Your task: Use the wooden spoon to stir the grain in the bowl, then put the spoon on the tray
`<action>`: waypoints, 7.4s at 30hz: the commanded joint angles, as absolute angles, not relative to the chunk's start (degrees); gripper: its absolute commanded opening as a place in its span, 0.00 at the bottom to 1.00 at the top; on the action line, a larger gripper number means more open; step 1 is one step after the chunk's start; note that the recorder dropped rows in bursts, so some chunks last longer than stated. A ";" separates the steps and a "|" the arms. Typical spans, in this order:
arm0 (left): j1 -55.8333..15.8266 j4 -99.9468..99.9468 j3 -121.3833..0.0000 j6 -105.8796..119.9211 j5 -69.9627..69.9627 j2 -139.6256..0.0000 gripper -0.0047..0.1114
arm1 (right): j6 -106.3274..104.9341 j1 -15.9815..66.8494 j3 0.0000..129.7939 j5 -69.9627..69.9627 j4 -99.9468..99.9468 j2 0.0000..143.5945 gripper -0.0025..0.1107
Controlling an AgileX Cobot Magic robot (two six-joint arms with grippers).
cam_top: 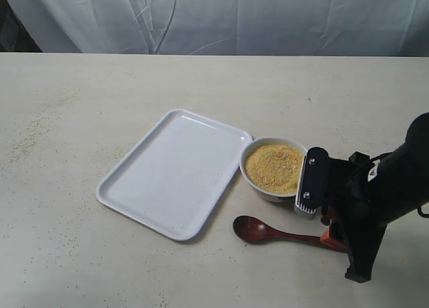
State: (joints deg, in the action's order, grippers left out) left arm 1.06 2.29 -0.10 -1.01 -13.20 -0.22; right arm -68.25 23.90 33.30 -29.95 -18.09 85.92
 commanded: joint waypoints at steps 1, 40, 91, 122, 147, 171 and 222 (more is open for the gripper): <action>1.29 2.51 0.00 -1.03 -13.20 0.00 0.04 | -68.86 24.05 33.01 -27.86 -18.65 89.74 0.34; 1.29 2.51 0.00 -1.03 -13.20 0.00 0.04 | -23.26 24.05 38.43 -18.44 30.12 90.38 0.37; 1.29 2.40 0.00 -1.03 -13.20 0.00 0.04 | 59.95 47.40 8.90 42.71 -64.00 85.33 0.55; 1.29 2.40 0.00 -1.03 -13.20 0.00 0.04 | 72.99 47.40 15.72 62.15 -57.44 103.70 0.02; 1.29 2.40 0.00 -1.03 -13.20 0.00 0.04 | 1.42 47.29 26.99 69.96 -41.12 95.53 0.01; 1.29 2.59 0.00 -1.03 -13.23 0.00 0.04 | -4.50 47.29 27.08 69.96 -37.00 101.86 0.01; 1.29 2.59 0.00 -1.03 -13.23 0.00 0.04 | -29.60 47.41 35.97 60.53 -48.01 107.21 0.01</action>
State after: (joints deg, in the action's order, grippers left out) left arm 1.06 2.29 -0.10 -1.01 -13.20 -0.22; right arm -30.14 47.53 35.96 61.04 -50.03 104.88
